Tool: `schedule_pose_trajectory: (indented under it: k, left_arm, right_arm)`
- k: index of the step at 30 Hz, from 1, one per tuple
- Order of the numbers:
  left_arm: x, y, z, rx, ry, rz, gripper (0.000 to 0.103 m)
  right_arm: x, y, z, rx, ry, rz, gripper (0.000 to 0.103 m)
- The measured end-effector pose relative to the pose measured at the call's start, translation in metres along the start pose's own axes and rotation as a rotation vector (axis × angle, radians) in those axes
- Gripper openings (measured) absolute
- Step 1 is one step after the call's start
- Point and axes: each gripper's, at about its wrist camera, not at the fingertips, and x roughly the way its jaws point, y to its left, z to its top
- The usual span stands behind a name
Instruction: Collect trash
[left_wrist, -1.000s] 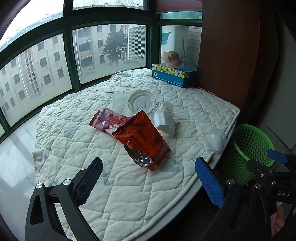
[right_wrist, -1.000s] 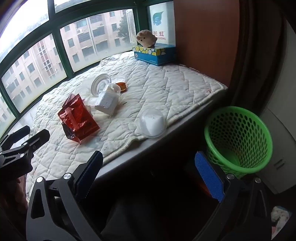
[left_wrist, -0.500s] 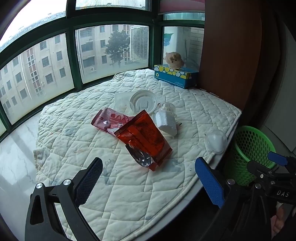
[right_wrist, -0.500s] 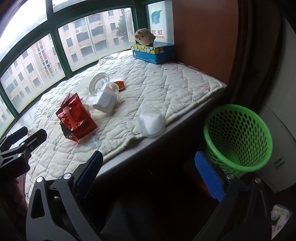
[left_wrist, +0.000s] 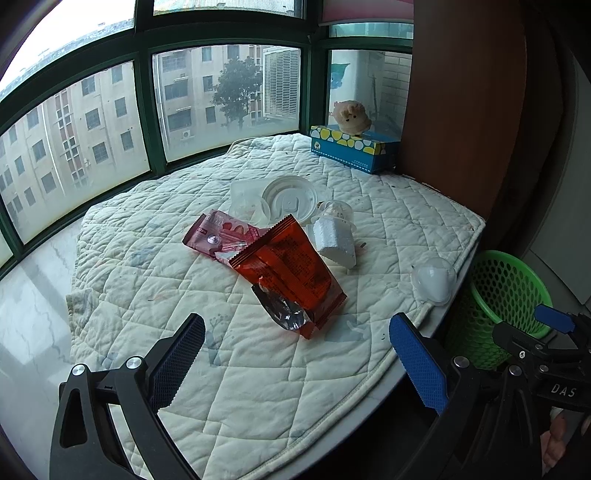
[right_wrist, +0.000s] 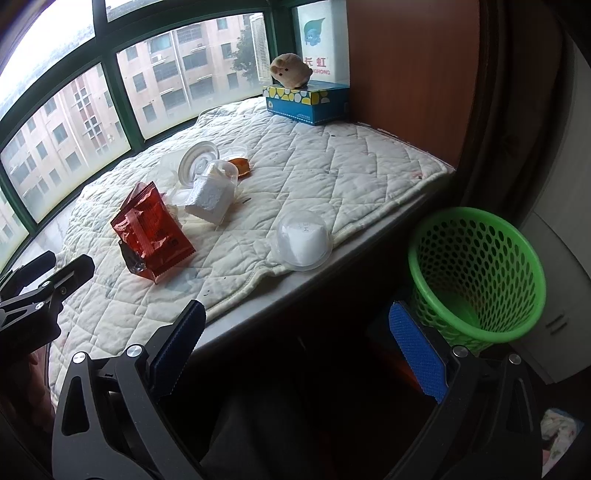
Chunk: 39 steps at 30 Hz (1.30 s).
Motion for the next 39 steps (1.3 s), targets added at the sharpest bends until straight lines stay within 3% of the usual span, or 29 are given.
schedule_pose_trajectory:
  k: [39]
  left_arm:
    - [0.0079,0.0065,0.0032,-0.022,0.018,0.009,0.097]
  right_arm:
    - [0.0076,-0.004,0.0043,0.006,0.005,0.015,0.098]
